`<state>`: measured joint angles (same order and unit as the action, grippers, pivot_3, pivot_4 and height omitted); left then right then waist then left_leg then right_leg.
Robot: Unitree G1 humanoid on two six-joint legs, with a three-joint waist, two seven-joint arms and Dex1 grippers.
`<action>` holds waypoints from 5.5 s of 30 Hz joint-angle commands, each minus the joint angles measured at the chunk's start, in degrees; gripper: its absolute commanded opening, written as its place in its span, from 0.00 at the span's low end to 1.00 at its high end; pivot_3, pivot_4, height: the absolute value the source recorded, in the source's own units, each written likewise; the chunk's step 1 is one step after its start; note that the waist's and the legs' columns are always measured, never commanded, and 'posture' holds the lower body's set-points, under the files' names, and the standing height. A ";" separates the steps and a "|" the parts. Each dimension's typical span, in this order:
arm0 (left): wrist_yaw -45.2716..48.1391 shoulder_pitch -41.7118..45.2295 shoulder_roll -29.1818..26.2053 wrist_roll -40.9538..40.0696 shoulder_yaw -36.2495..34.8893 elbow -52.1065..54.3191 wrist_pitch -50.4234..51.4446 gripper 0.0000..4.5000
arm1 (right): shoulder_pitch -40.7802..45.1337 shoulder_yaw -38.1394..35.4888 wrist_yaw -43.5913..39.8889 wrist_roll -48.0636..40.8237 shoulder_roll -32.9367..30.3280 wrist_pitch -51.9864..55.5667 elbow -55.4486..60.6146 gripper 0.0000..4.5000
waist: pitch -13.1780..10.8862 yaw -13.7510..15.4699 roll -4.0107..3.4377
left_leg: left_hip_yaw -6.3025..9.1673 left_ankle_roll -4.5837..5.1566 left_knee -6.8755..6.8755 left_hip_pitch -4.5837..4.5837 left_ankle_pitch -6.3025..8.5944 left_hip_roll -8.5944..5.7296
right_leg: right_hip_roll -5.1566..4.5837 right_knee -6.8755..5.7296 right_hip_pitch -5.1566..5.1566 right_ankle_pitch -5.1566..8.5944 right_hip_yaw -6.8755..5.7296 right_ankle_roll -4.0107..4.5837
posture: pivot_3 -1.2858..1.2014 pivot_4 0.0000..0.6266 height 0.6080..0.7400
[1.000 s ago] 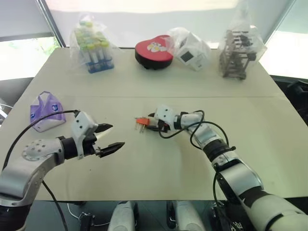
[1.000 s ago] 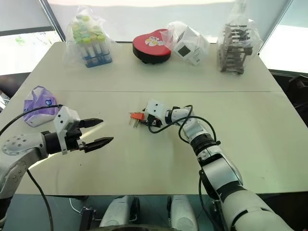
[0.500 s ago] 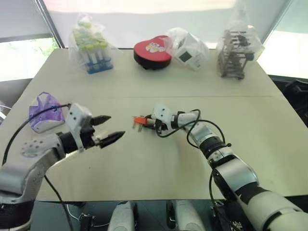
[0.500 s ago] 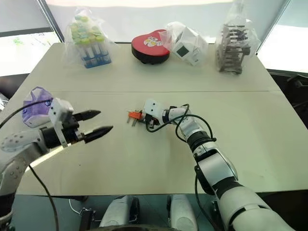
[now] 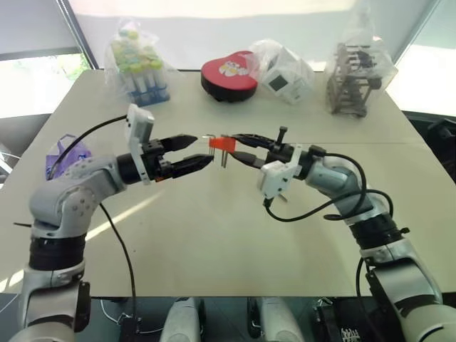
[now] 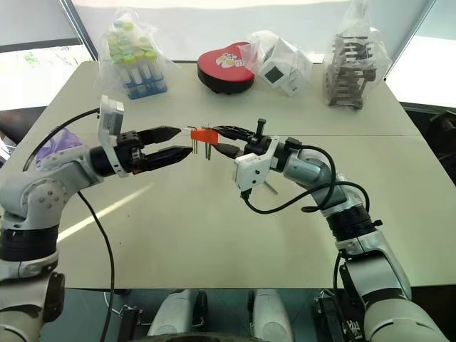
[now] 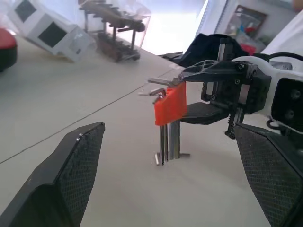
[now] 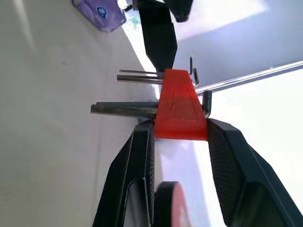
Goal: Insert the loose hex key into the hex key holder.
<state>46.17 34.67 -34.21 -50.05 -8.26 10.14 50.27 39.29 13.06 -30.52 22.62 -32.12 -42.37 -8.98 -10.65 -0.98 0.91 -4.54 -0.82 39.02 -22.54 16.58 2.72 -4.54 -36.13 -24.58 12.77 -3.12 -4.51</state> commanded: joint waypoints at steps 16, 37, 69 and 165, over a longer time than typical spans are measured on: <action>3.62 3.25 1.56 -3.74 1.42 0.83 3.47 1.00 | 0.64 -0.55 1.95 0.62 -1.19 -3.12 6.72 0.23 | -0.02 0.10 0.03 | 0.01 -0.13 0.01 -0.01 -0.08 -0.01 | -0.01 0.02 0.01 0.01 0.01 0.01 | 0.52 0.24 1.00; 5.26 2.72 0.87 -1.39 2.90 0.13 1.58 0.01 | 0.43 -0.79 1.08 -0.01 -1.92 -2.32 8.53 0.23 | -0.02 0.15 0.04 | 0.01 0.00 0.02 -0.01 0.00 -0.01 | -0.02 0.02 0.01 0.01 0.01 0.02 | 0.52 0.24 1.00; 1.33 -3.26 2.81 8.12 4.76 6.72 -8.47 0.00 | -14.21 -6.17 -17.59 -19.44 -6.81 73.61 26.81 0.99 | -0.03 0.30 0.05 | 0.05 0.06 0.06 -0.03 0.03 -0.01 | -0.04 0.03 0.03 0.10 -0.01 0.19 | 0.52 0.24 1.00; 0.59 4.04 9.13 15.31 8.21 -0.65 -14.06 0.00 | -10.97 -7.02 11.96 -36.04 33.99 38.64 18.74 0.01 | -0.01 0.19 0.05 | 0.13 0.10 0.08 -0.60 0.05 -0.01 | 0.05 0.02 -0.43 0.00 -0.01 0.00 | 0.52 0.24 1.00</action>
<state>47.01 37.70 -25.10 -34.28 1.24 7.92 37.04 28.11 5.85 -18.38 -13.59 1.61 -2.07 8.68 -10.66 -0.78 0.96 -4.41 -0.72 39.10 -23.14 16.63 2.71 -4.49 -36.11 -25.01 12.77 -3.14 -4.52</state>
